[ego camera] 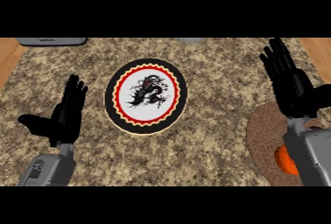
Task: Pick the squash from the placemat and place it in the plate
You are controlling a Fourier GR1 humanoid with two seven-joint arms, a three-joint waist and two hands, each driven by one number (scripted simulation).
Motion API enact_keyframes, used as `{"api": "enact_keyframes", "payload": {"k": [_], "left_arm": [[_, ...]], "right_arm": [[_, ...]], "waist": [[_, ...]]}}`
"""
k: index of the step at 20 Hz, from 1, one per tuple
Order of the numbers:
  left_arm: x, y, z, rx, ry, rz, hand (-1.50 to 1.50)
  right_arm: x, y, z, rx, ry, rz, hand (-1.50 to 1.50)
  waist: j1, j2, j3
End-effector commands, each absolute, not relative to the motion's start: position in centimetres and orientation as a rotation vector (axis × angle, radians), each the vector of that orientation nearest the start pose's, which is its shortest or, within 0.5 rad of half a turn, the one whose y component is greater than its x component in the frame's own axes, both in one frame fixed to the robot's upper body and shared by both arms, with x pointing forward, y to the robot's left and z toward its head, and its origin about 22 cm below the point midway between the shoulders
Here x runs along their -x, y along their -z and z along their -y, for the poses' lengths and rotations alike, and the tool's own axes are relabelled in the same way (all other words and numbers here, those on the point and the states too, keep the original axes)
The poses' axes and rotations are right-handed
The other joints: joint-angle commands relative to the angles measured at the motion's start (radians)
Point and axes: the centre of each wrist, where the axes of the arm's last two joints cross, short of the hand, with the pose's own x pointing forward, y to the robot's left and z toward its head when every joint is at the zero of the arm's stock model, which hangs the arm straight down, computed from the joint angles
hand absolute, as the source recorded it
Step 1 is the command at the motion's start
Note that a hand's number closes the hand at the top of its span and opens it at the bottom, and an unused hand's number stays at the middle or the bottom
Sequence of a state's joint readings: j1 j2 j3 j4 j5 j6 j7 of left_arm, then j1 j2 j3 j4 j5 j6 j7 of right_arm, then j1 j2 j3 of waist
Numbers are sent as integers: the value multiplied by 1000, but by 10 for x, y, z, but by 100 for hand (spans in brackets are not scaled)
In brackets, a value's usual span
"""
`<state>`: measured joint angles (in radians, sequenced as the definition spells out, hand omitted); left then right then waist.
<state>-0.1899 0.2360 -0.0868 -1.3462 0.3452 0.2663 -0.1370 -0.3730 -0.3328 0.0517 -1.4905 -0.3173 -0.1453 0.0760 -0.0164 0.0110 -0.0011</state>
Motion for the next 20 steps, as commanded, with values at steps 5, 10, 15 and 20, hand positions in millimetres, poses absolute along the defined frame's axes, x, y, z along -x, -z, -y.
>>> {"api": "enact_keyframes", "payload": {"k": [5,10,15,20], "left_arm": [[-254,5,-329,-431,170,1557,0],[-220,21,-335,-475,251,1490,0],[-196,17,-350,-454,277,1492,0],[-214,-3,-336,-467,285,1507,0]], "right_arm": [[-303,-93,276,-612,87,1662,-150],[-230,-69,379,-193,104,1840,-150],[-174,-54,417,-221,291,1923,-150],[-133,-51,450,-318,67,1862,-150]], "waist": [[6,-24,11],[-28,-24,5],[1,-18,2],[7,-16,3]]}}
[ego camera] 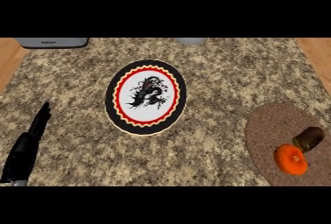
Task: Pick the squash from the placemat and place it in the plate
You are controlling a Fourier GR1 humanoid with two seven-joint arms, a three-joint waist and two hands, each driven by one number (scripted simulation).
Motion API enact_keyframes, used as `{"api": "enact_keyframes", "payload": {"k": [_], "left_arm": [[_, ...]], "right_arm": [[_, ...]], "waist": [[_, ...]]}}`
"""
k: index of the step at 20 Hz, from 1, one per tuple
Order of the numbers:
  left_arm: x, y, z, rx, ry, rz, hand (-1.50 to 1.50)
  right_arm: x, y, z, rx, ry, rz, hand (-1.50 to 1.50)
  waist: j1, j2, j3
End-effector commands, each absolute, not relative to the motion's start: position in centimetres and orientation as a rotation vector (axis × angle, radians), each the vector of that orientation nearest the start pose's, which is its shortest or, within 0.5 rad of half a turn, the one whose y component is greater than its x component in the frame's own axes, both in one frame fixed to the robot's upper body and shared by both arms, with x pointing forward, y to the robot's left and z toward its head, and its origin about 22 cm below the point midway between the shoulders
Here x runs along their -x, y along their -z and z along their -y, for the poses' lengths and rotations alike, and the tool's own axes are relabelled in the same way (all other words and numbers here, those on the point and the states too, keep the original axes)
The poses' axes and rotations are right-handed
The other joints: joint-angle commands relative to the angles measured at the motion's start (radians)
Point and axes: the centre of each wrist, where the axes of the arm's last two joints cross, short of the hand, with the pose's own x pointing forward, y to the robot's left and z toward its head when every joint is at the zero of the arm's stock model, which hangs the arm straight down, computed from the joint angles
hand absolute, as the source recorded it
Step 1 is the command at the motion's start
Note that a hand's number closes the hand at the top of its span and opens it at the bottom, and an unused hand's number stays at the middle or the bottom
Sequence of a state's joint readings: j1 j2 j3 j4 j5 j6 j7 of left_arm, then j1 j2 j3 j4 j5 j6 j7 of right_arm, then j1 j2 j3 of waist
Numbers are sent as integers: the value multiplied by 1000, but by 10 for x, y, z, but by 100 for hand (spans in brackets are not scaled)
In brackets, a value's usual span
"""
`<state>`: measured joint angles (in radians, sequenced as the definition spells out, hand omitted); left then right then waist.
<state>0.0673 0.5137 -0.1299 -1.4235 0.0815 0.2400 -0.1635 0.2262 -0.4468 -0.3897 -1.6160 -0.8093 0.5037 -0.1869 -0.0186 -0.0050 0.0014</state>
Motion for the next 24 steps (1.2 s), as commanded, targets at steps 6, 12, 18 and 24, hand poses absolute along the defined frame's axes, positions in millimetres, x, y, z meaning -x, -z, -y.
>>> {"api": "enact_keyframes", "payload": {"k": [6,12,18,24], "left_arm": [[-218,8,-344,-475,295,1528,0],[-212,4,-328,-450,314,1521,0],[-222,10,-336,-440,297,1521,0],[-218,9,-339,-471,285,1510,0]], "right_arm": [[-154,-112,490,-137,-345,1738,-150],[-172,-133,484,-31,-595,1560,-150],[-211,-123,461,6,-761,1425,-150],[-211,-101,450,-16,-899,1306,-150]], "waist": [[18,6,-1],[29,5,-1],[36,9,-1],[22,5,-1]]}}
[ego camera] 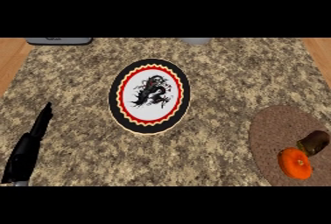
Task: Pick the squash from the placemat and place it in the plate
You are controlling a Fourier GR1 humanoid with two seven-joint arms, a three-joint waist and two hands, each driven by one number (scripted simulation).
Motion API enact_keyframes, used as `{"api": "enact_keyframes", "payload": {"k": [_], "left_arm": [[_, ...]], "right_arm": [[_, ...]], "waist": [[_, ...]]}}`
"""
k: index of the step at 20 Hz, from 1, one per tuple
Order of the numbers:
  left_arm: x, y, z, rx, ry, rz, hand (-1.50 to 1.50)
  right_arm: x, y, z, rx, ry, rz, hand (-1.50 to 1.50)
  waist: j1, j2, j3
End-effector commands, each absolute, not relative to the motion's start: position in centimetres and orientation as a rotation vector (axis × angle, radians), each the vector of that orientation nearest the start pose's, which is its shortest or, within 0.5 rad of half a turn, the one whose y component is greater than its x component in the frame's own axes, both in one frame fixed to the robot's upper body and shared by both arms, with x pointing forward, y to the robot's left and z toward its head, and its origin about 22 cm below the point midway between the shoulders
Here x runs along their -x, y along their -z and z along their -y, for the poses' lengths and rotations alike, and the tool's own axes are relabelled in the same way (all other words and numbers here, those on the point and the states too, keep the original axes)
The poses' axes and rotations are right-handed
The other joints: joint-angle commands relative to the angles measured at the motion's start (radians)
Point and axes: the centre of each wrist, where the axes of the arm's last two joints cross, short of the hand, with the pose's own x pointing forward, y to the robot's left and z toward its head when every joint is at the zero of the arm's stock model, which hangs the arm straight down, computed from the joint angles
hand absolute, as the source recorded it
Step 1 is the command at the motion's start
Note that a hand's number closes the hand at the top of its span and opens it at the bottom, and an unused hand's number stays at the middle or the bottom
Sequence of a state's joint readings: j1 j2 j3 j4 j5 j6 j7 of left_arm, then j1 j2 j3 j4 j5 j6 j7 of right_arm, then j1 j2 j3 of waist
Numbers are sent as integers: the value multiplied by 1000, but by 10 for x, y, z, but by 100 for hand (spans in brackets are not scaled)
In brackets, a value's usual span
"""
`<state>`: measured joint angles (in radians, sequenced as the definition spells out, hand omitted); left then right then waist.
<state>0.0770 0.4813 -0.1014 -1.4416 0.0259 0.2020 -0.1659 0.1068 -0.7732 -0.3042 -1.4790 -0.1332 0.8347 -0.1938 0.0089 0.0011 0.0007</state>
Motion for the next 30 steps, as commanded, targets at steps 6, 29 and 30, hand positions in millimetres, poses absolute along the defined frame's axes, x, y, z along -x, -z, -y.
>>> {"api": "enact_keyframes", "payload": {"k": [6,29,30], "left_arm": [[-223,-1,-332,-466,306,1520,0],[-217,-8,-335,-476,294,1530,0],[-211,-8,-340,-496,293,1510,0]], "right_arm": [[-234,-83,442,22,-1088,1193,-150],[-252,0,419,-41,-1195,1105,-150],[-255,-2,427,-36,-1189,1093,-150]], "waist": [[1,0,1],[-3,-1,0],[-2,-1,0]]}}
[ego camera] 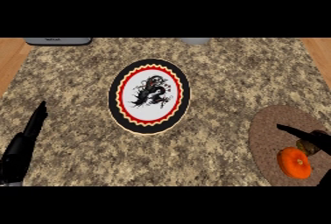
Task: Pick the squash from the placemat and place it in the plate
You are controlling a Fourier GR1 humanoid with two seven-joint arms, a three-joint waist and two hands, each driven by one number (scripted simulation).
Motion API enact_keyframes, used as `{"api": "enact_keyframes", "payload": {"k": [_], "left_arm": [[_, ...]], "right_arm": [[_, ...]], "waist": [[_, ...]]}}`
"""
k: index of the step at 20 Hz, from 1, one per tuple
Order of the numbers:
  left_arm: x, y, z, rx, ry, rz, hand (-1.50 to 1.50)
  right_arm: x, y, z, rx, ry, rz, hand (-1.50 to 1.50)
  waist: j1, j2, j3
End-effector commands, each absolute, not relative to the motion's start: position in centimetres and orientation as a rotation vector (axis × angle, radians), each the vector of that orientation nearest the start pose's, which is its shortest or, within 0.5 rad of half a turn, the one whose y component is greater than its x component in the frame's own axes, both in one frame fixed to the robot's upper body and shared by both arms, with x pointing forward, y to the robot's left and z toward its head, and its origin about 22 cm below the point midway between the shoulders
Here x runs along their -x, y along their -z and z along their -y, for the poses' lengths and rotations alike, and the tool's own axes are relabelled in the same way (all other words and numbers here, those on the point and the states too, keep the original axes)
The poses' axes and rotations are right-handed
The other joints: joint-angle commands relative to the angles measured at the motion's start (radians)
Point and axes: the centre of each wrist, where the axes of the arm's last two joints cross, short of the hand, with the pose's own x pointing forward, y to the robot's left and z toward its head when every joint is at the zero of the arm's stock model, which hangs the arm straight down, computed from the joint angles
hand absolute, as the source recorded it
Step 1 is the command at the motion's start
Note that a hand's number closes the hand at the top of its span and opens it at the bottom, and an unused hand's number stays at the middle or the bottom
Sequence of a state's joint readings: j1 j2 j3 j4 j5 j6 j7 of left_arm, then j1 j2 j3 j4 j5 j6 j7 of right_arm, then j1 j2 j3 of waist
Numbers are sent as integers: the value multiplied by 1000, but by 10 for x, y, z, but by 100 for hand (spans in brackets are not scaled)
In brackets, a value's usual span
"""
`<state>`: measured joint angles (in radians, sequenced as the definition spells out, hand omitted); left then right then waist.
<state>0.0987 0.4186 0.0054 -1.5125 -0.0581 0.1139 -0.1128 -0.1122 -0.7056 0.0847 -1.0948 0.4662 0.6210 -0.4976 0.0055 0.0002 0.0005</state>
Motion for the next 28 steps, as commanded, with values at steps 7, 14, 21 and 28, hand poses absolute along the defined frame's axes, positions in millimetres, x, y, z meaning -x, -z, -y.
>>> {"api": "enact_keyframes", "payload": {"k": [7,14,21,28], "left_arm": [[-198,2,-350,-493,297,1532,0],[-216,6,-330,-471,296,1518,0],[-238,-8,-307,-385,379,1594,0],[-245,-5,-299,-380,381,1598,0]], "right_arm": [[-250,21,415,-74,-1166,1143,150],[-269,4,426,-77,-1161,1199,150],[-378,-73,352,535,-1382,1214,150],[-415,-85,327,767,-1322,1326,150]], "waist": [[3,0,0],[1,1,0],[131,40,2],[119,46,5]]}}
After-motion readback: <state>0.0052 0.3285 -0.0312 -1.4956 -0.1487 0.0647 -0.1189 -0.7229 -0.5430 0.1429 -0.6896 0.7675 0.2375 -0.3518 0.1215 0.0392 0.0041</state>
